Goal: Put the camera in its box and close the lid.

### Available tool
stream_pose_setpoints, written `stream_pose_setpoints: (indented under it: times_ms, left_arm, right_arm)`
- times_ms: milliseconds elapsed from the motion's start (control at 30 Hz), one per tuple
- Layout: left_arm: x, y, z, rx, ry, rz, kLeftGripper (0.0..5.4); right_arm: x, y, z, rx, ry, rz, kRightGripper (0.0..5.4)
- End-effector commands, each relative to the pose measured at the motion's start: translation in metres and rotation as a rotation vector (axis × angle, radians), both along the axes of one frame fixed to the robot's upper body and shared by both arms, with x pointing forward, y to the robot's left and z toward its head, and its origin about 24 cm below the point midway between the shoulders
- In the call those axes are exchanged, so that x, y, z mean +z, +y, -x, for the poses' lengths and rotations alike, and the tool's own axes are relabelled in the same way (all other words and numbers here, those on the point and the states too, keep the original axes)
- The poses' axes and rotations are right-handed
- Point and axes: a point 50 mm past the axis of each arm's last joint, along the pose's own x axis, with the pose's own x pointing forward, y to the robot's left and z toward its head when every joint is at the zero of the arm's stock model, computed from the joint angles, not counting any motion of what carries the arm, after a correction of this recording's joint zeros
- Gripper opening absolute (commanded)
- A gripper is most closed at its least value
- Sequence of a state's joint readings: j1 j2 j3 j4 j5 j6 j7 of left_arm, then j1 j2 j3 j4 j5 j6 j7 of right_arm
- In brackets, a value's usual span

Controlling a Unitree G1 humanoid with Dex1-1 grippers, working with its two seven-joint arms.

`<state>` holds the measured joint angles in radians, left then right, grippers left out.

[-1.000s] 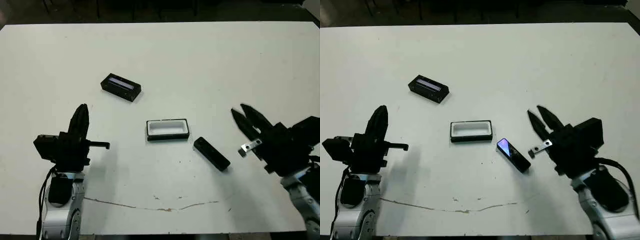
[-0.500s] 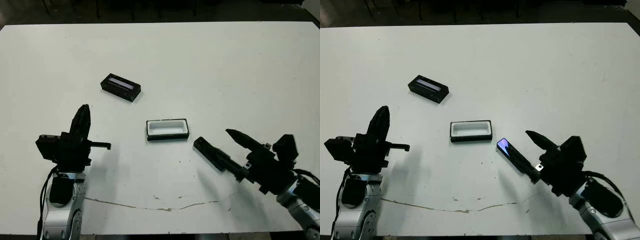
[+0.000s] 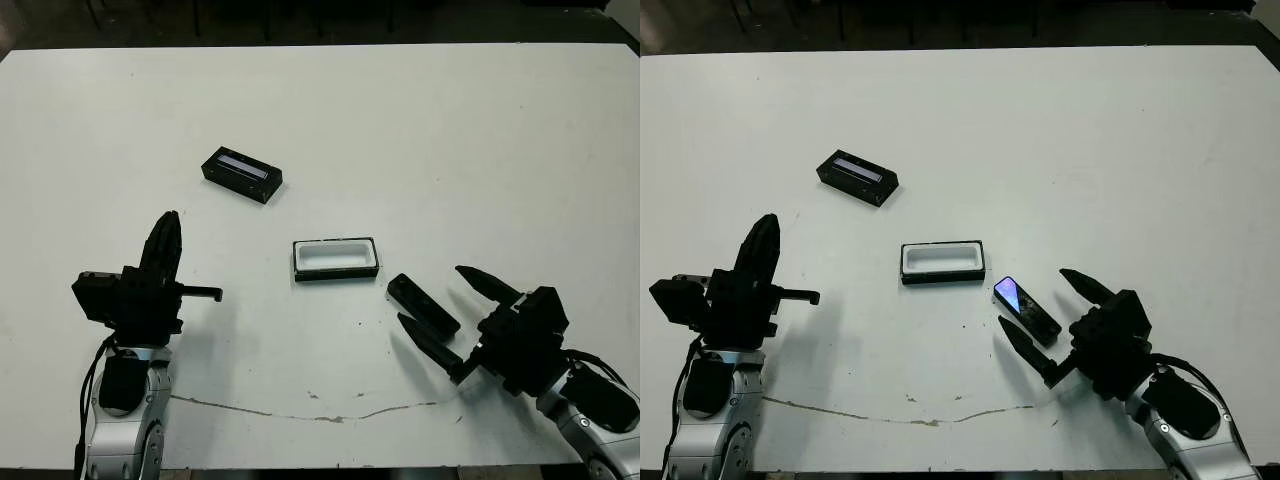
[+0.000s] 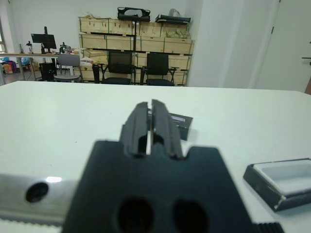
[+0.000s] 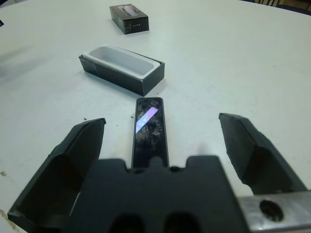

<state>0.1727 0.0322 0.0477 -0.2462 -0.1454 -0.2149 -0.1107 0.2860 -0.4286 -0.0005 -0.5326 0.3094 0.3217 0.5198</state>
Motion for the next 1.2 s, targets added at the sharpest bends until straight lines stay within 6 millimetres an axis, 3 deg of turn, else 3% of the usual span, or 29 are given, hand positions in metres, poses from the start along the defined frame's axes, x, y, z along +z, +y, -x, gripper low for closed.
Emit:
stream_pose_setpoints:
  times_ms: [33, 300, 400, 667, 1200]
  left_arm:
    - [-0.006, 0.003, 0.002, 0.008, 0.032, -0.011, 0.0]
    - [-0.006, 0.003, 0.002, 0.014, 0.04, -0.007, 0.0]
    - [-0.006, 0.002, 0.002, 0.013, 0.041, -0.007, 0.0]
    - [-0.007, 0.003, 0.002, 0.013, 0.04, -0.002, 0.0]
    - [-0.007, 0.002, 0.002, 0.014, 0.044, 0.016, 0.0]
  right_arm:
    - [-0.004, 0.001, 0.004, -0.004, 0.028, 0.015, 5.38]
    - [0.002, 0.007, 0.009, -0.061, 0.094, 0.033, 5.38]
    - [0.003, 0.009, 0.009, -0.067, 0.097, 0.047, 5.07]
    - [0.01, 0.011, 0.007, -0.044, -0.004, 0.06, 3.69]
    - [-0.003, -0.003, 0.003, 0.065, 0.08, 0.185, 0.78]
